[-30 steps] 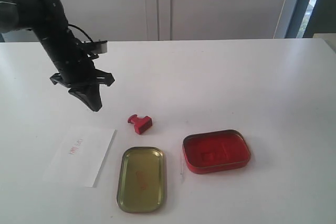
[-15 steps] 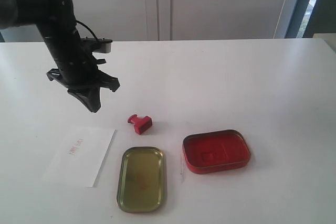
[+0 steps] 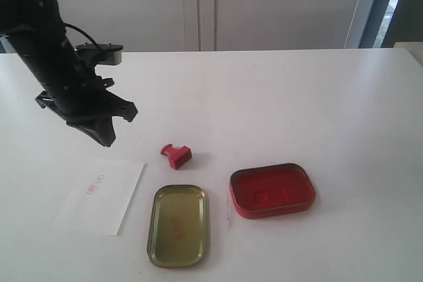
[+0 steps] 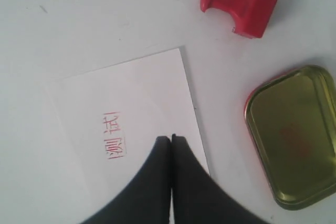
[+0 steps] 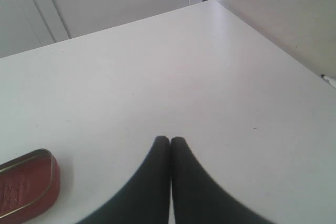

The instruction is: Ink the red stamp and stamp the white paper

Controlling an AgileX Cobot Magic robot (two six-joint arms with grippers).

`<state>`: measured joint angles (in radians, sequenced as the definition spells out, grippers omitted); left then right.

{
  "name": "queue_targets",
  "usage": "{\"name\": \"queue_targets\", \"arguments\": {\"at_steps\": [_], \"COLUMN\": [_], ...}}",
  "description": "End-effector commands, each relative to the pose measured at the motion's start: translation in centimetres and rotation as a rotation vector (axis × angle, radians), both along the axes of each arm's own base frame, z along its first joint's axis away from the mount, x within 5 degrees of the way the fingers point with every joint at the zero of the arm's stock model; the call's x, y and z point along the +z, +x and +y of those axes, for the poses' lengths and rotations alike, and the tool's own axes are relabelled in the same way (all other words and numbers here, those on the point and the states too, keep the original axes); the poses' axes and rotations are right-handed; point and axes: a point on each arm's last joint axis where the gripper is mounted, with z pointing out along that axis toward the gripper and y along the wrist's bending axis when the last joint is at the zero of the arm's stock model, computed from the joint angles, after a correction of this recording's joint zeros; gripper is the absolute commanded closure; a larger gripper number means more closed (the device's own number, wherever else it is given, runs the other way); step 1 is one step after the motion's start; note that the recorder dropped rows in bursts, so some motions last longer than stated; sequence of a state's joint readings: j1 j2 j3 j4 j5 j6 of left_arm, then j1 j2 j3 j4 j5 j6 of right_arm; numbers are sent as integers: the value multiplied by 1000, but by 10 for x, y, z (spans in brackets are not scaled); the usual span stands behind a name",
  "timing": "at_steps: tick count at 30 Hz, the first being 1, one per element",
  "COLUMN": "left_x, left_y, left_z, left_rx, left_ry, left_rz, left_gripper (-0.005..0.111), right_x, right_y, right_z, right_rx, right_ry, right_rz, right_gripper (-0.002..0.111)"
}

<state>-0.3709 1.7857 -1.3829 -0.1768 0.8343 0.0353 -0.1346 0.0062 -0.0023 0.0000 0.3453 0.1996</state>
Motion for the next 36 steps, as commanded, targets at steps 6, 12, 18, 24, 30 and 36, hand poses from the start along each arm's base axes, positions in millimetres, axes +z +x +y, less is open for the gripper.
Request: {"name": "queue_targets", "arguments": {"at_steps": [6,12,18,24,30,36], "left_x": [20,33,43,51,55,55], "left_y": [-39,-63,-86,-103,-108,-108], "left_z": [12,21,31,38,39,39], "left_rx": [39,46,49,50,9,8], "left_ry": [-67,-87,-103,-119,-115,-113], "left_rz": [-60,-118,-159,-200,-225,-220], "left_gripper": [107,107,107,107,107,107], "right_x": [0,0,0,0,0,0], "right_y": [0,0,0,0,0,0], "right_z": [0,0,0,0,0,0], "right_rx": [-5,-5,-5,-5,-5,-5], "right_ry": [-1,-1,-1,-1,-1,-1], "right_rz": [-7,-7,-7,-7,-7,-7], "right_gripper": [108,108,108,108,108,108]}}
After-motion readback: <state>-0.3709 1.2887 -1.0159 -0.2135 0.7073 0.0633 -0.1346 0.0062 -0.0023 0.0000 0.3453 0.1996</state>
